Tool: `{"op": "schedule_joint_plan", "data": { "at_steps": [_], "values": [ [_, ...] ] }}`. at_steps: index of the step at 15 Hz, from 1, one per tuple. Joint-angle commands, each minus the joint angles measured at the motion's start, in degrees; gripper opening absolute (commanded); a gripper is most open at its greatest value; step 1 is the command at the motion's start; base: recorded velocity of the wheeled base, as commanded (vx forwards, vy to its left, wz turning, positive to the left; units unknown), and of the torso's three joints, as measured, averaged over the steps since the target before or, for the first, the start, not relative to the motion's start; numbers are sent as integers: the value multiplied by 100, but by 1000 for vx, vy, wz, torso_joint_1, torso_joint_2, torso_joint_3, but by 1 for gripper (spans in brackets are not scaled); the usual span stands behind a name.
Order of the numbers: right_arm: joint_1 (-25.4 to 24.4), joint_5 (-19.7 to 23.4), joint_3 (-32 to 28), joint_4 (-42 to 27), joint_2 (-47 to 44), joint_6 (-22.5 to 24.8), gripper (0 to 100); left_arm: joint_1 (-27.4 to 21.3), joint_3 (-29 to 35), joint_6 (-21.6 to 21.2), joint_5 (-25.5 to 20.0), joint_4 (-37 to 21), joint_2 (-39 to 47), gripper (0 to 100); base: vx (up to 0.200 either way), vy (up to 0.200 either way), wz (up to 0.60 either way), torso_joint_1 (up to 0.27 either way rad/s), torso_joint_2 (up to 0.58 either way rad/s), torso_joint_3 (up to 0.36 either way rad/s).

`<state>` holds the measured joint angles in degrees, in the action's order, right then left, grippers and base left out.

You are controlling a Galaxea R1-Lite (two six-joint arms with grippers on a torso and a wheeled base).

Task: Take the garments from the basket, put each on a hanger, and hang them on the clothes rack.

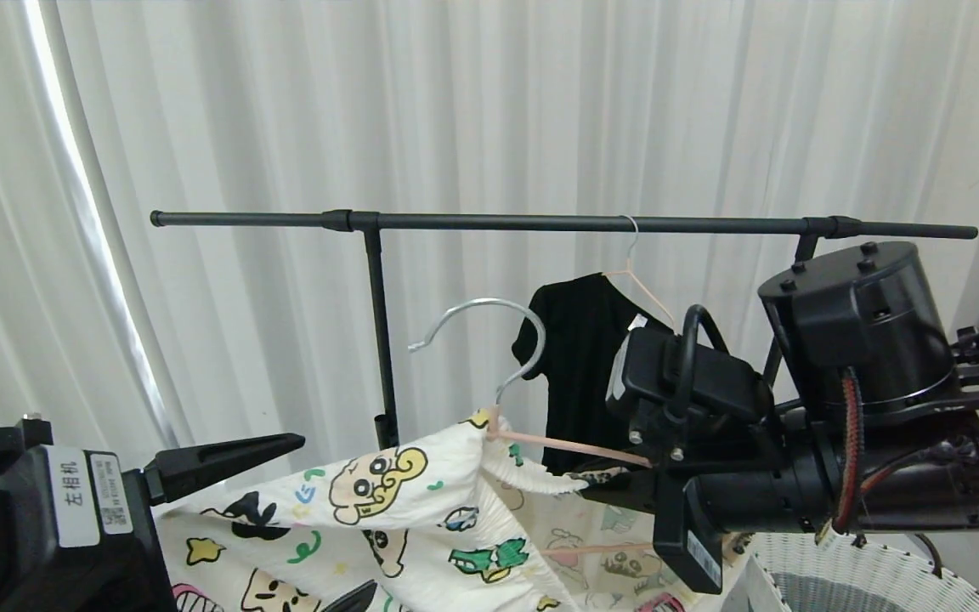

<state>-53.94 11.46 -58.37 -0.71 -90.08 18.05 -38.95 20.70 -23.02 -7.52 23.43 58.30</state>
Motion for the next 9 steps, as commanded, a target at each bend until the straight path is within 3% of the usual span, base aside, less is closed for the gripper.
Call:
{"op": "schedule_joint_plan", "data": {
  "at_steps": [1,4,9],
  "values": [
    [165,-12,124,-8,210,75,0,45,-22,25,5,4,-90,100,0,0,0,0,0,0],
    [534,-3,440,-35,526,453,0,669,-66,60,-4,4,-187,100,0,0,0,0,0,0],
    [1140,-12,528,0,649,656,0,740,-400,52,-12,4,-591,100,0,0,0,0,0,0]
  ]
}}
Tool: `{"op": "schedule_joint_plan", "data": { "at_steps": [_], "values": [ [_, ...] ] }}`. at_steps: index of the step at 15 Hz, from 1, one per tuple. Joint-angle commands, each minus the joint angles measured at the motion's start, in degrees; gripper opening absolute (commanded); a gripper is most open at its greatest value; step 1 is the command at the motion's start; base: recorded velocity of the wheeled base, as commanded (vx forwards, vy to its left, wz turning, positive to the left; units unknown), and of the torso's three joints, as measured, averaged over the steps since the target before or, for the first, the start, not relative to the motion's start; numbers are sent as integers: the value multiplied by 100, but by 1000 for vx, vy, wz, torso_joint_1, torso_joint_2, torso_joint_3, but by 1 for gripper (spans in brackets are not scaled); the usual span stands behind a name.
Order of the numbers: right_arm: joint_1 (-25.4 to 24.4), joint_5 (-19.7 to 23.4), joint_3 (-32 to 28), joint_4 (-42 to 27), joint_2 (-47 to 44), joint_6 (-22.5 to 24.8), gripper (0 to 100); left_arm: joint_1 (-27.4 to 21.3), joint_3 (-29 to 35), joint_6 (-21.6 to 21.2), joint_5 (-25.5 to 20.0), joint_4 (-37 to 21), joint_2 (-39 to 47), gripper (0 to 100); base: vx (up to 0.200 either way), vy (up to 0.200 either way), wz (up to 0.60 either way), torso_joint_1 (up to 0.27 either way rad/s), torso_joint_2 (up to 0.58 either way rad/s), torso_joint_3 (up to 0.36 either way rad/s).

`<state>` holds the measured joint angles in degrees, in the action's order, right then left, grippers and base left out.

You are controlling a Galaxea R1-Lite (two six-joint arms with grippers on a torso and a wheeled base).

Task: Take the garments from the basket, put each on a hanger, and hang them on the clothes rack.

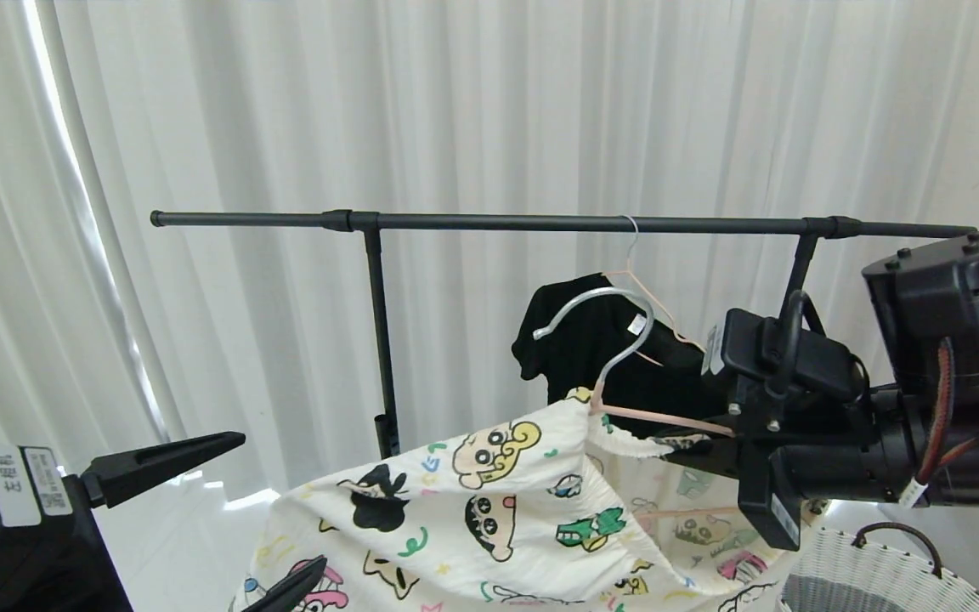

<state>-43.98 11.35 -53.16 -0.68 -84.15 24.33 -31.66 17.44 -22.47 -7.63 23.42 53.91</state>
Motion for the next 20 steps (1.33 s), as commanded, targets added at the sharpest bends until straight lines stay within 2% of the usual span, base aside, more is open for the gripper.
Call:
{"op": "schedule_joint_plan", "data": {
  "at_steps": [1,2,3,5,9,10,11,12,15,20],
  "values": [
    [355,25,8,7,101,203,0,28,-215,6,-2,-4,-258,100,0,0,0,0,0,0],
    [391,34,8,-2,153,230,0,90,-259,23,7,-4,-240,100,0,0,0,0,0,0],
    [408,34,17,-2,206,230,0,476,-356,383,7,-22,15,100,0,0,0,0,0,0],
    [373,52,17,-2,285,309,0,933,-321,594,7,-4,639,100,0,0,0,0,0,0],
    [373,210,8,7,356,740,0,1013,-206,586,-28,-4,1658,100,0,0,0,0,0,0],
    [373,210,8,7,356,748,0,1004,-250,577,-151,-4,1667,100,0,0,0,0,0,0],
    [373,201,8,7,364,748,0,1004,-382,559,-520,-4,1641,100,0,0,0,0,0,0],
    [373,201,8,7,373,740,0,1013,-444,559,-617,5,1632,0,0,0,0,0,0,0],
    [382,192,34,165,373,713,0,1109,-505,550,-634,5,1614,0,0,0,0,0,0,0],
    [681,192,113,314,356,704,0,2129,-699,550,-626,-4,1764,0,0,0,0,0,0,0]
  ]
}}
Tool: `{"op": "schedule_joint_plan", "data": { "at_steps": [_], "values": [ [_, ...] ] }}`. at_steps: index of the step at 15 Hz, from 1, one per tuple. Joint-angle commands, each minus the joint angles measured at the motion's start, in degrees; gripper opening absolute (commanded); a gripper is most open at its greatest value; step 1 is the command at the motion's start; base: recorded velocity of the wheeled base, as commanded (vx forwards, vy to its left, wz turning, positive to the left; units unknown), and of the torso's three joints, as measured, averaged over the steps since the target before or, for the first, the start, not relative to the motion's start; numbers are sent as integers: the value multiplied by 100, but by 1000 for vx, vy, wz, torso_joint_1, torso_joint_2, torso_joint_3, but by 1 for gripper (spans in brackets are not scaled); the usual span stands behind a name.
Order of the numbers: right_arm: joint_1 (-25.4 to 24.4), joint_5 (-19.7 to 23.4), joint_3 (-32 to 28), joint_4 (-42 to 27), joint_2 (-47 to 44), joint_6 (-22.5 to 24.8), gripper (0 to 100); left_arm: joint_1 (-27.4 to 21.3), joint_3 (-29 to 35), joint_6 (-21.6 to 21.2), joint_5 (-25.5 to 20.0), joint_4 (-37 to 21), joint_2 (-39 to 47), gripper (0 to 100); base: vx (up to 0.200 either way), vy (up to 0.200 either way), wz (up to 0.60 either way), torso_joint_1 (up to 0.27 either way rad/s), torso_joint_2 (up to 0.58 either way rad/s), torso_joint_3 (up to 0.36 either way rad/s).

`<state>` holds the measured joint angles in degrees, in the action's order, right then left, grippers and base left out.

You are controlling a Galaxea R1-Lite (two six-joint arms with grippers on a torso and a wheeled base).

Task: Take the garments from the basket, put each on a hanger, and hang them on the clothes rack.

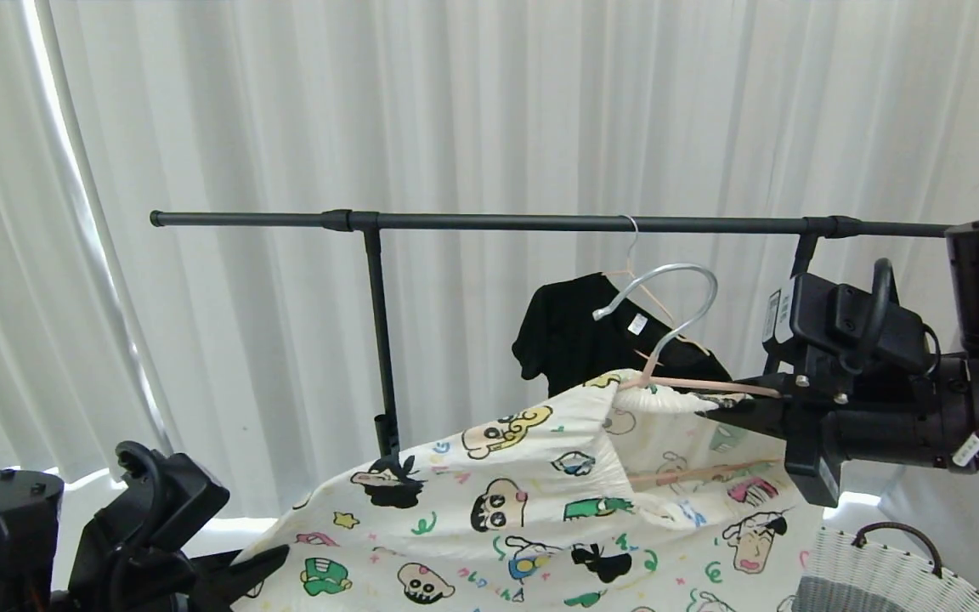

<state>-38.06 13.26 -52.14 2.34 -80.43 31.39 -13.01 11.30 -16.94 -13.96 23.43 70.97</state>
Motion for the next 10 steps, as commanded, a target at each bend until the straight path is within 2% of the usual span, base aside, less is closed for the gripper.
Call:
{"op": "schedule_joint_plan", "data": {
  "at_steps": [1,3,5,8,10],
  "values": [
    [158,1,37,82,-34,-1,0,413,-154,-2,7,-5,57,0,0,0,0,0,0,0],
    [264,-8,125,276,-43,-54,0,589,-251,-11,42,-5,66,0,0,0,0,0,0,0],
    [264,-26,160,328,-34,-204,0,562,-278,-46,157,-5,66,0,0,0,0,0,0,0],
    [264,-26,160,328,-43,-221,0,545,-269,-591,148,-5,-22,0,0,0,0,0,0,0],
    [264,-34,169,328,-34,-265,0,422,-269,-643,121,-5,-172,0,0,0,0,0,0,0]
  ]
}}
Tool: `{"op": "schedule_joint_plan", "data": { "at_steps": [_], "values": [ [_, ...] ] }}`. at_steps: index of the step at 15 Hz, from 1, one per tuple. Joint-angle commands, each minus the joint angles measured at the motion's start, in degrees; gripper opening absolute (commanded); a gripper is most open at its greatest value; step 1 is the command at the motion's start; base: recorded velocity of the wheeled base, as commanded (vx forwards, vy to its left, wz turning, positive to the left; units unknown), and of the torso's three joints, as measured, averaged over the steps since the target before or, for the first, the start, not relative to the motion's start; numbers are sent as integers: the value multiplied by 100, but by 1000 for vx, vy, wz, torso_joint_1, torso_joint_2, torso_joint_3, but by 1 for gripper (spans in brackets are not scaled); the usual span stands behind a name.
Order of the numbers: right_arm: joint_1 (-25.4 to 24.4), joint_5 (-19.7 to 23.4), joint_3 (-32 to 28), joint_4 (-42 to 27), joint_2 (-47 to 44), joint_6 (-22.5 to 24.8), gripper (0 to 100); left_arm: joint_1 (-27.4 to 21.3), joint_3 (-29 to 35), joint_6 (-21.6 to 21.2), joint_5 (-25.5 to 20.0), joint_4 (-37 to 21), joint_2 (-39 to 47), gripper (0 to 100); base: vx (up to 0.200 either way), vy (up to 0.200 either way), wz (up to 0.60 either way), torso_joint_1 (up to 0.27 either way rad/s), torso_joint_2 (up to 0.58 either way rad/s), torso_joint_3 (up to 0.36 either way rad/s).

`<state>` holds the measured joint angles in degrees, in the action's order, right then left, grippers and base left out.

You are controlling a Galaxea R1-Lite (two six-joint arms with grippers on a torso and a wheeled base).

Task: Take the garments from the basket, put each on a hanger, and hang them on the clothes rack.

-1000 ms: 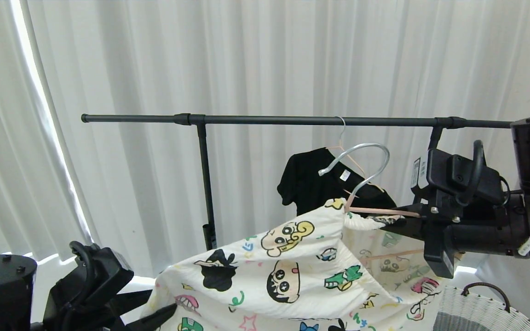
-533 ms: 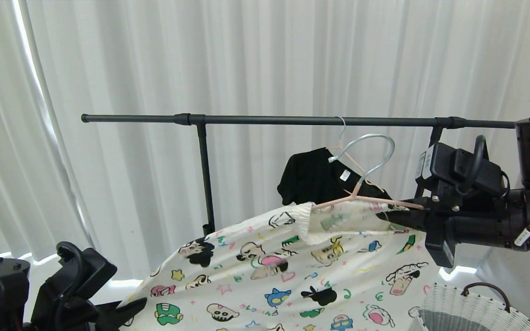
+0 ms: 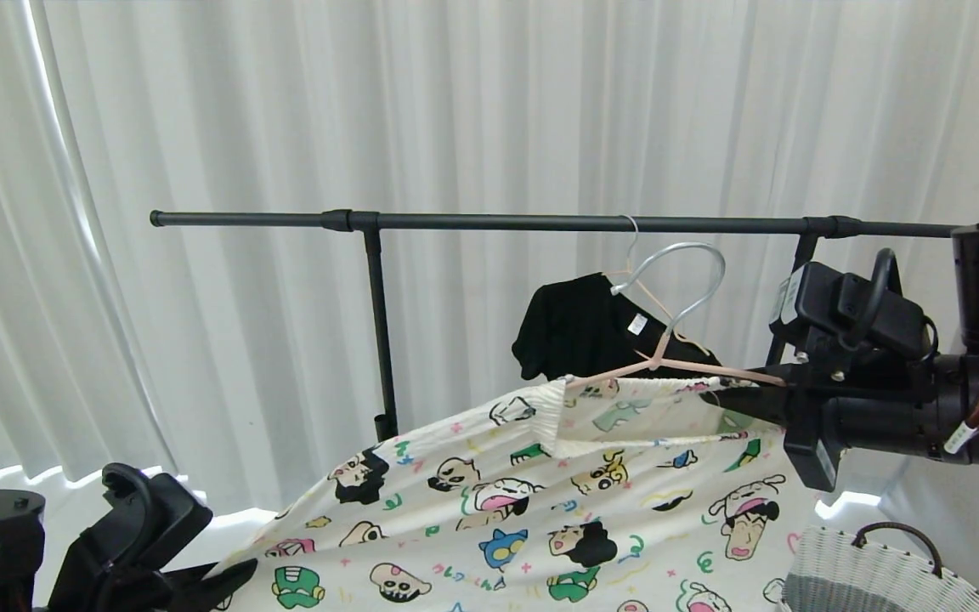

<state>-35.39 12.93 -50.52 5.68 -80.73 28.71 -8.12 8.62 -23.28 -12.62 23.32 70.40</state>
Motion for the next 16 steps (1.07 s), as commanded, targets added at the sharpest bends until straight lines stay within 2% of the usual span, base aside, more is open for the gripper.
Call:
{"op": "schedule_joint_plan", "data": {
  "at_steps": [1,3,7,8,10,12,14,16],
  "values": [
    [6,-1,7,-6,-5,-6,0,-146,8,-1,-13,6,-193,100,0,0,0,0,0,0],
    [23,-19,60,-6,13,-6,0,-199,17,52,-92,15,-404,100,0,0,0,0,0,0],
    [551,-239,385,-50,268,-120,0,-190,61,456,-1173,6,-1204,100,0,0,0,0,0,0],
    [665,-248,464,-85,365,-155,0,-181,61,509,-1234,6,-1283,100,0,0,0,0,0,0],
    [1025,-318,719,-507,778,-146,0,-85,210,702,-1226,6,-1213,100,0,0,0,0,0,0],
    [1342,-625,903,-1131,1244,-173,0,241,667,878,-1120,6,-861,100,0,0,0,0,0,0],
    [1948,-872,1167,-1693,1806,-243,0,724,1239,869,-856,15,-334,100,0,0,0,0,0,0],
    [2704,-1065,1237,-2335,2281,-243,0,803,1494,834,-426,6,-149,100,0,0,0,0,0,0]
  ]
}}
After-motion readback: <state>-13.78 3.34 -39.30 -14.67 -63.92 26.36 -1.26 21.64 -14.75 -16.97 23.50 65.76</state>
